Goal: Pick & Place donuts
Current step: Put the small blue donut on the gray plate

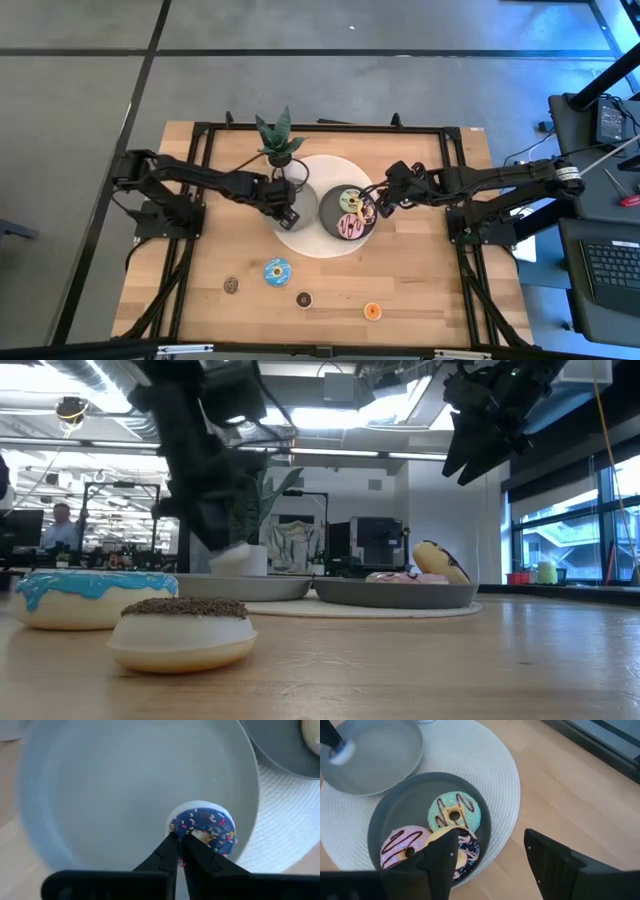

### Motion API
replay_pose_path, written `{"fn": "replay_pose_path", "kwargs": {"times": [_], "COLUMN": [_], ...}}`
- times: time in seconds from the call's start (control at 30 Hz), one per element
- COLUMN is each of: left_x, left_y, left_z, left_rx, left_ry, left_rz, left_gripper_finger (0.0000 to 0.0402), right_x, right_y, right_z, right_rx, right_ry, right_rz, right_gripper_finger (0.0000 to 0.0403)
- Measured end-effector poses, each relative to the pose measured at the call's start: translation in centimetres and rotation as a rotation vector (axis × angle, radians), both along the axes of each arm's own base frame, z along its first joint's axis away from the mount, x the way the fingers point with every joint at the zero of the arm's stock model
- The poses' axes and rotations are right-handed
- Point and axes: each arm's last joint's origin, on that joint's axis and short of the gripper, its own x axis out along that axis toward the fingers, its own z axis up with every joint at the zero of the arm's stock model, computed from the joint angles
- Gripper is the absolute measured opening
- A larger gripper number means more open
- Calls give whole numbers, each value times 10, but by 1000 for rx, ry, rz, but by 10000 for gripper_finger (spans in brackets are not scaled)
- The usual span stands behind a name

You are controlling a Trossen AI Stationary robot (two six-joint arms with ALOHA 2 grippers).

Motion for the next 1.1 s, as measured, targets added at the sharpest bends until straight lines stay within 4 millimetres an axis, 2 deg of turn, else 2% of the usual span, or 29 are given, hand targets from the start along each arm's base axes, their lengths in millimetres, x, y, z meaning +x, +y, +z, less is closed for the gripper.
{"fn": "replay_pose_path", "kwargs": {"times": [0.2, 0.37, 0.8, 1.1], "left_x": [11, 20, 22, 20], "left_y": [6, 7, 8, 8], "left_z": [-16, -23, -18, -18], "left_rx": [14, 18, 2, -12], "left_ry": [110, 135, 112, 130], "left_rz": [-12, -30, -42, -5], "left_gripper_finger": [15, 18, 28, 71], "right_x": [0, 0, 0, 0], "right_y": [0, 0, 0, 0], "right_z": [0, 0, 0, 0], "right_rx": [0, 2, 9, 8], "right_ry": [-1, -4, -4, -2], "right_rz": [-1, -3, -15, -13], "right_gripper_finger": [227, 228, 228, 229]}}
